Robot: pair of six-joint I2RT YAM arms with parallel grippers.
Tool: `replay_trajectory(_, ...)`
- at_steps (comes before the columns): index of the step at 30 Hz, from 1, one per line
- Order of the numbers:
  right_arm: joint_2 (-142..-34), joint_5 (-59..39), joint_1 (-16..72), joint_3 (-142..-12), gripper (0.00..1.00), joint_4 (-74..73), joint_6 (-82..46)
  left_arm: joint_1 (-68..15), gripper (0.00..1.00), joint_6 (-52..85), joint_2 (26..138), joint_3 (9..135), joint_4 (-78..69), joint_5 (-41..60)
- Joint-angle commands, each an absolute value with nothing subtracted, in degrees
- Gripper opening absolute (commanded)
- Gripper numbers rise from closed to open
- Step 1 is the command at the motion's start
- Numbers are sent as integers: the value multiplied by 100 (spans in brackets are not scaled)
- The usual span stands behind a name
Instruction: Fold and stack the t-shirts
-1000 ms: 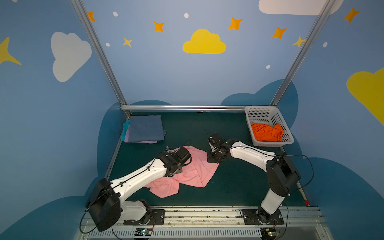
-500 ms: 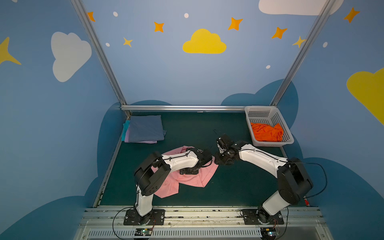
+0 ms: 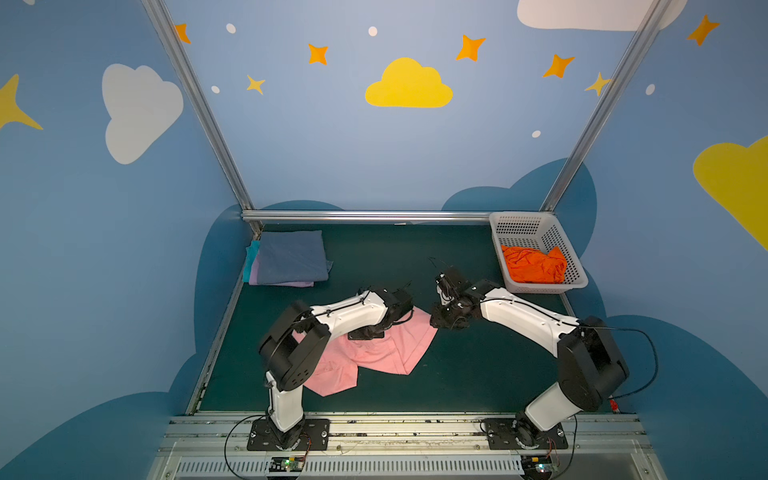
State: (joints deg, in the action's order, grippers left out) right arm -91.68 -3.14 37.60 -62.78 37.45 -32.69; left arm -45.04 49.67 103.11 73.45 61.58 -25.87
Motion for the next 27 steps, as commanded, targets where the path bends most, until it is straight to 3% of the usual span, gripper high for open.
replay_trajectory(1,-9202,-334,3852,-6573,46,3875,-3226,-4344,4,4756,9510,7451,6456,-2762)
replay_trajectory(2,-9253,-325,3881,-6632,46,3883,-3226,-4333,11,4648,9374,7355,6295,-2605)
replay_trajectory(4,-9353,-325,3943,-6735,46,3878,-3243,-4404,45,4567,9180,7121,5988,-2267)
replay_trajectory(5,-9380,-339,3959,-6762,46,3868,-3260,-4474,55,4546,9152,6979,5820,-2079)
replay_trajectory(8,-9448,-378,3986,-6839,46,3847,-3274,-4808,63,4676,9247,6685,5546,-1894)
replay_trajectory(14,-9494,-316,3985,-6954,46,3990,-3216,-5297,67,4894,9888,6453,5299,-1879)
replay_trajectory(20,-9374,-377,4008,-6823,46,3920,-3313,-5119,68,5073,10829,6572,5612,-2474)
replay_trajectory(23,-9333,-360,4008,-6726,46,3902,-3329,-4948,59,5091,10929,6579,5607,-2665)
replay_trajectory(26,-9355,-377,4001,-6715,46,3911,-3340,-4771,30,5066,10951,6574,5556,-2656)
replay_trajectory(27,-9367,-393,4008,-6721,46,3910,-3348,-4755,25,5085,10952,6588,5598,-2692)
